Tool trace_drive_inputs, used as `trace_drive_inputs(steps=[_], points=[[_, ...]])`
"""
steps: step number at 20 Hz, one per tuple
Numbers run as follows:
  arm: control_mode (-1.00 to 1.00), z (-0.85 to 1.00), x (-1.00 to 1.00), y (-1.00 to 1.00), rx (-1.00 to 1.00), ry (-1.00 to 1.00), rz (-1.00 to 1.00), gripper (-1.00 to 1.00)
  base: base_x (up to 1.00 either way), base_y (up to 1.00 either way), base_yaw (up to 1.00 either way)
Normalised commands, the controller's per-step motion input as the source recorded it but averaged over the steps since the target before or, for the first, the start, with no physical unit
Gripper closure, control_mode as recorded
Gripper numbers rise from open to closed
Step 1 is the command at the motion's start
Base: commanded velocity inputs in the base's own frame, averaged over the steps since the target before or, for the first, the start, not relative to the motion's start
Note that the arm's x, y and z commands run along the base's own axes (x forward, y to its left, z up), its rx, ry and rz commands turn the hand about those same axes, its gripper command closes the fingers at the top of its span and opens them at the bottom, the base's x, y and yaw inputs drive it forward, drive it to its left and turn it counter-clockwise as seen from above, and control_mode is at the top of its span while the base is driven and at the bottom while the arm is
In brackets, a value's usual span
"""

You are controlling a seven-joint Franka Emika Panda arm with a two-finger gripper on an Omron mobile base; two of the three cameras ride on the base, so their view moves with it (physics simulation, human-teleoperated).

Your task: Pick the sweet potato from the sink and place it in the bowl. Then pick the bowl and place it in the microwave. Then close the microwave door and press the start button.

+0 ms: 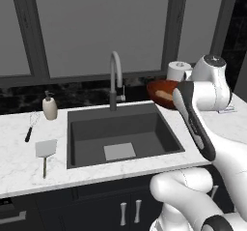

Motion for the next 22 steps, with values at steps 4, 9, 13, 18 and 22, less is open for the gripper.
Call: trace_drive_inputs(steps=[4, 9, 13, 18, 22], points=[[-1.00, 0.86, -0.48, 0.51, -0.04, -0.14, 0.13, 1.00, 0.00, 0.00, 0.00], [-1.00, 0.68, -0.38, 0.38, 0.00, 0.01, 0.10, 1.00, 0.00, 0.00, 0.00], [-1.00, 0.47, -0.43, 0.09, 0.01, -0.01, 0.09, 1.00, 0.00, 0.00, 0.00], [-1.00, 0.31, -0.47, 0.00, 0.00, -0.06, 0.03, 1.00, 0.00, 0.00, 0.00], [-1.00, 0.25, -0.70, 0.00, 0.03, -0.10, 0.01, 1.00, 0.00, 0.00, 0.00]])
